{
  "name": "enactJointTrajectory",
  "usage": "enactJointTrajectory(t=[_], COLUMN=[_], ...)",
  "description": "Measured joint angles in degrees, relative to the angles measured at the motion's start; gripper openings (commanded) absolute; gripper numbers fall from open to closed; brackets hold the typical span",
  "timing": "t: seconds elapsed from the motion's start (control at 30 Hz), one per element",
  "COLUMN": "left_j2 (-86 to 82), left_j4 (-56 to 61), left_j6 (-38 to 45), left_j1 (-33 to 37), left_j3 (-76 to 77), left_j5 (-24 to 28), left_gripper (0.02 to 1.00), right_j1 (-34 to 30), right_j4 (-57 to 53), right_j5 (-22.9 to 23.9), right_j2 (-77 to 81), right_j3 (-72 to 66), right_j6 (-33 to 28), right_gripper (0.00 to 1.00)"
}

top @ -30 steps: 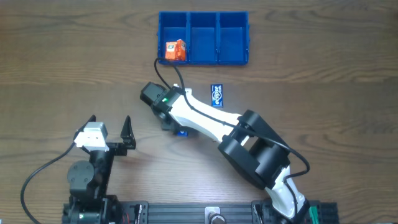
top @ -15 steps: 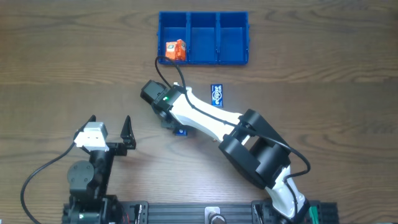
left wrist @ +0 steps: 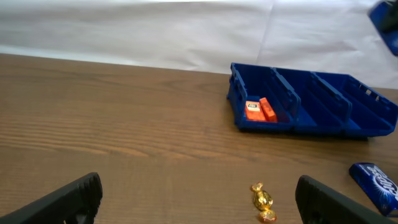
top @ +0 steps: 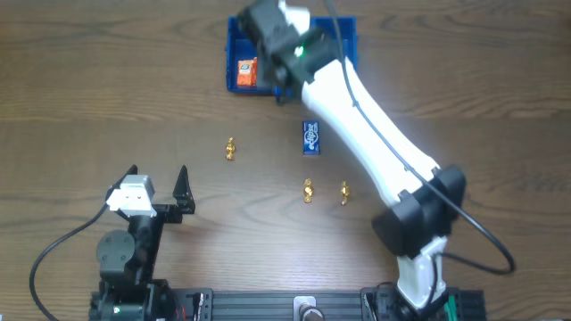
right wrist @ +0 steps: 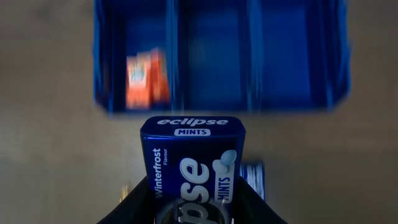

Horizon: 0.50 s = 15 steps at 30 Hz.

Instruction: Sort Candies Into Trays

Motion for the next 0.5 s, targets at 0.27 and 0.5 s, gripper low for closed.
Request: enactJointTrajectory(t=[0.27, 0.5], left_j2=[0.0, 0.0], left_j4=[0.0, 0.0], left_j6=[0.0, 0.0], left_j1=[0.0, 0.0], left_j3=[0.0, 0.0], left_j5=[0.0, 0.0], left_gripper=[0.998, 0.998], right_j1=[-5.0, -6.4], right_j4=[7.6, 11.3], right_j5=[1.2, 1.2], right_j2=[17.5, 18.9], right_j3=[9.4, 9.5], right_j6=[-8.5, -9.9], right_gripper=[0.323, 0.36])
